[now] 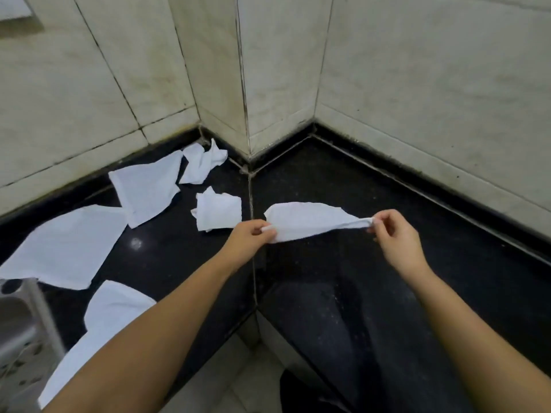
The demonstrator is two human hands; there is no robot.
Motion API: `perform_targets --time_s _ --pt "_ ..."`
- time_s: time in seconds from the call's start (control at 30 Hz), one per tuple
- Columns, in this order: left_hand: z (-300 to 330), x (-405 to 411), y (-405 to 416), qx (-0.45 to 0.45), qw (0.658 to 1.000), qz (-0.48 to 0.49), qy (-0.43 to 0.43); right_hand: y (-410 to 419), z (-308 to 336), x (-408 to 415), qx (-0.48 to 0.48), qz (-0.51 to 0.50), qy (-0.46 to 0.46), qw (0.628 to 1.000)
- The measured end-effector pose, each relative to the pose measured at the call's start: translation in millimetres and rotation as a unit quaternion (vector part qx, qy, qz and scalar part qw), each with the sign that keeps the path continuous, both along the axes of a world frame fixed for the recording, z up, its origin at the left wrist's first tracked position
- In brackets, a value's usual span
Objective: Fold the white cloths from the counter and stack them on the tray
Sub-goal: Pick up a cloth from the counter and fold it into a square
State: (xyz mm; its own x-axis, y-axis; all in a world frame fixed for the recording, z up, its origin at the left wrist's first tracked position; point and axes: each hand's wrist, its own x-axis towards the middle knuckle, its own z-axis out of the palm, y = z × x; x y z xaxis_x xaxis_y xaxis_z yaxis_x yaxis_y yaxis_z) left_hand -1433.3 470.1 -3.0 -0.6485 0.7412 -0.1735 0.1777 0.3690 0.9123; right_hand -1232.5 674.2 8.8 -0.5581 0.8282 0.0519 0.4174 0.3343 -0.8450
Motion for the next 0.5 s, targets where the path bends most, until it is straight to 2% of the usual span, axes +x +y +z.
perform_targets --time_s 0.1,0.2,0.3,0.5 --pt "-37 9 -22 -0.109 0.990 -0.085 -0.009 -11 -36 29 -0.076 0.068 -0.121 0.987" --pt "-60 9 -37 -0.187 0.974 -0.128 -0.013 -19 -55 44 -0.151 0.150 -0.243 0.947" --pt "-63 1 -36 -0.201 0.972 -0.124 -0.014 -19 -53 37 -0.161 0.165 -0.263 0.937" --pt "-54 -25 -2 -0.196 0.977 -0.035 0.072 8 -38 -22 -0.061 0.100 -0.234 0.965"
